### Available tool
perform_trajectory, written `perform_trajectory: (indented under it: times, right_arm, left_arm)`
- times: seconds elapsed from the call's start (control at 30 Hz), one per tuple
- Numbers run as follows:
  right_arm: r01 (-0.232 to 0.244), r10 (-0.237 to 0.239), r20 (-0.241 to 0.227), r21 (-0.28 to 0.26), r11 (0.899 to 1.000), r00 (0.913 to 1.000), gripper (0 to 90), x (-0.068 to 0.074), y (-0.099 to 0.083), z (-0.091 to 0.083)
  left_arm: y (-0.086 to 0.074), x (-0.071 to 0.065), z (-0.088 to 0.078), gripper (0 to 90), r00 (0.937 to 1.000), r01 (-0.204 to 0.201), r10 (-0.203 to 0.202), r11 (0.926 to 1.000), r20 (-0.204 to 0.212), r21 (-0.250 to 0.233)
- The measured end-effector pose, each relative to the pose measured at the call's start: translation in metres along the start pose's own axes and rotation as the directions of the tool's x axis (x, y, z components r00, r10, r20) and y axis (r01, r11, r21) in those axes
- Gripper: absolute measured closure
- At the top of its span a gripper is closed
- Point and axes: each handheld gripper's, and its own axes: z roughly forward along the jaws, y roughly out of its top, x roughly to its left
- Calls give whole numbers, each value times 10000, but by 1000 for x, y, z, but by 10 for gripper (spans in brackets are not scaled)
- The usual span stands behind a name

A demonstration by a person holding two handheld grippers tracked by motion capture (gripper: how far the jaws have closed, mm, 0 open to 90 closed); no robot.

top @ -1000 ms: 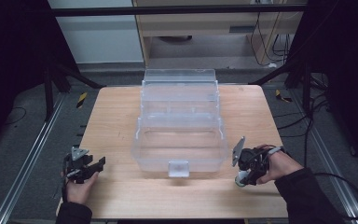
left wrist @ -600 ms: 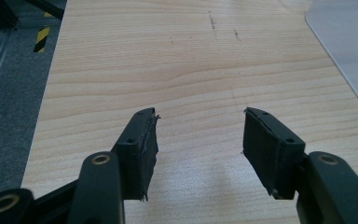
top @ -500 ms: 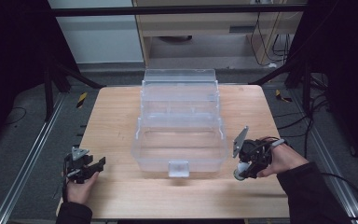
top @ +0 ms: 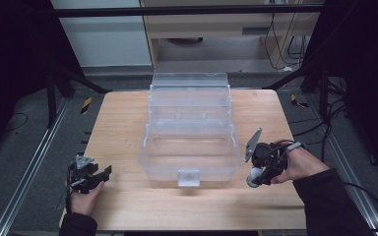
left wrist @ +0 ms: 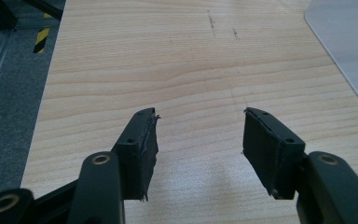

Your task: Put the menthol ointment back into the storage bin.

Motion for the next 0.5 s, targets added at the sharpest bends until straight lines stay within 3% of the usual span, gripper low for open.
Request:
perform_trajectory:
  times: [0.5]
  right_arm:
    - [56, -51, 146, -346, 9994, 9999, 506, -2, 19, -30]
  left_arm:
    - [0, -1, 1, 443, 10000, -26, 26, 10000, 41, 11]
